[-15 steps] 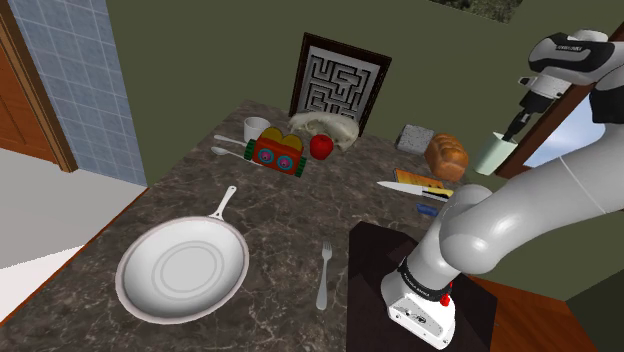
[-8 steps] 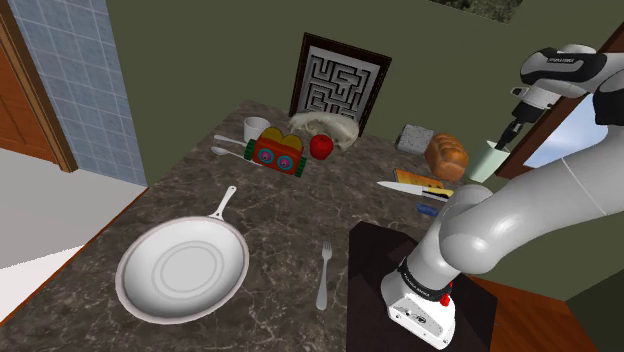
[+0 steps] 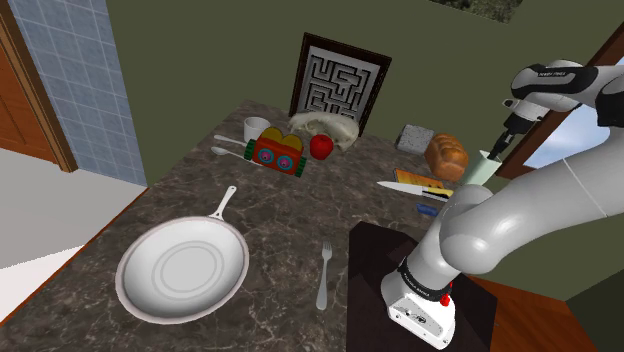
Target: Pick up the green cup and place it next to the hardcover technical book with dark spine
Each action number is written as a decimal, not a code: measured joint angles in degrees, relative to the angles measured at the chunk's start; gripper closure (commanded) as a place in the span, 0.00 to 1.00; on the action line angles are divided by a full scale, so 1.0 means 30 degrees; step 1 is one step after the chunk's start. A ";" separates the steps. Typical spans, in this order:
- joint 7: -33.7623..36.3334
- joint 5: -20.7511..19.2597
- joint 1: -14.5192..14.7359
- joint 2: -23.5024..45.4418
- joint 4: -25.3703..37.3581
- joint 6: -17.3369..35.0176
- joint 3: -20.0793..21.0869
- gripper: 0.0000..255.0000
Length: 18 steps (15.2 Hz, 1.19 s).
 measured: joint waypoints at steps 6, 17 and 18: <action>0.0272 -0.0487 0.0600 -0.0212 -0.1124 0.1425 -0.1076 1.00; 0.0630 -0.1106 0.1348 -0.0492 -0.2194 0.2872 -0.2314 1.00; 0.0633 -0.1107 0.1350 -0.0492 -0.2198 0.2878 -0.2317 1.00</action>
